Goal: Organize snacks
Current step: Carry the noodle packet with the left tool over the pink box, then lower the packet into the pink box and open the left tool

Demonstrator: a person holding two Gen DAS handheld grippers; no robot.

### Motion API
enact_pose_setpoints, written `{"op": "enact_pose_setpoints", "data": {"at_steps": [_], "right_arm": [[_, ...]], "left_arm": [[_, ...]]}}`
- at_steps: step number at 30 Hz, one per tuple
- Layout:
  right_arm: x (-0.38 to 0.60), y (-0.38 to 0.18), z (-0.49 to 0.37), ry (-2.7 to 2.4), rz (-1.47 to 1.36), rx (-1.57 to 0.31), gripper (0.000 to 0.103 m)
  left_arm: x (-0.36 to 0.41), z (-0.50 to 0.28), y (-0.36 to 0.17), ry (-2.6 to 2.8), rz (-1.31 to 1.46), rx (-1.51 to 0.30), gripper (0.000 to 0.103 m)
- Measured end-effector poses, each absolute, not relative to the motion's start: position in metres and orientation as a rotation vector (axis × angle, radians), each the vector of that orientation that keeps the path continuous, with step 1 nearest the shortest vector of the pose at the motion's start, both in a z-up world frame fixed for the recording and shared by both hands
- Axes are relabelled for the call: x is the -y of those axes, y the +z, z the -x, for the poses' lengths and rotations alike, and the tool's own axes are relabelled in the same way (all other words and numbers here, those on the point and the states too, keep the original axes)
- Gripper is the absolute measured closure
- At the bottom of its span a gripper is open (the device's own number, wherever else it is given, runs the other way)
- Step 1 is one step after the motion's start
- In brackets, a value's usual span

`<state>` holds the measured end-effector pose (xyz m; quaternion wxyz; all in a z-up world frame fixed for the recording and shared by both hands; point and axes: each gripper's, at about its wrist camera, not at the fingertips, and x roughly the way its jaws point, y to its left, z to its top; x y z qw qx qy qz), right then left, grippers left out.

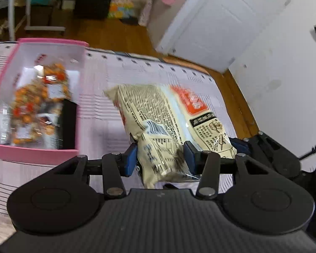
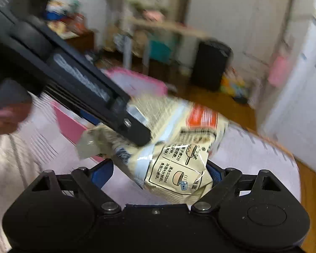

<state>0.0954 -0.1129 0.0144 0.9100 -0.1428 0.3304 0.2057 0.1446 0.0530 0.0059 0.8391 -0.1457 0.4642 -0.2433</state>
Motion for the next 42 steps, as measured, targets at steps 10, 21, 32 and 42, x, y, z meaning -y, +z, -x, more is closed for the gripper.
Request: {"op": "enact_pose_setpoints", "data": {"at_steps": [10,21,32,42], "right_arm": [[0.059,0.015,-0.143,0.572,0.267,-0.564,0.014],[-0.002,-0.022,-0.184,0.602,0.192,-0.448,0.015],[-0.028,-0.091,-0.204,0.574,0.219,-0.707,0.016],[-0.032,-0.103,-0.21,0.527,0.244,-0.825,0.015]], "left_arm": [[-0.136,-0.159,0.015,-0.391,0.383,-0.868,0.059],[-0.177,-0.208,-0.009,-0.243,0.268,-0.721,0.06],[-0.179,-0.23,-0.09,-0.156,0.208,-0.887,0.064],[-0.177,-0.24,-0.111,-0.147,0.227,-0.965,0.067]]}}
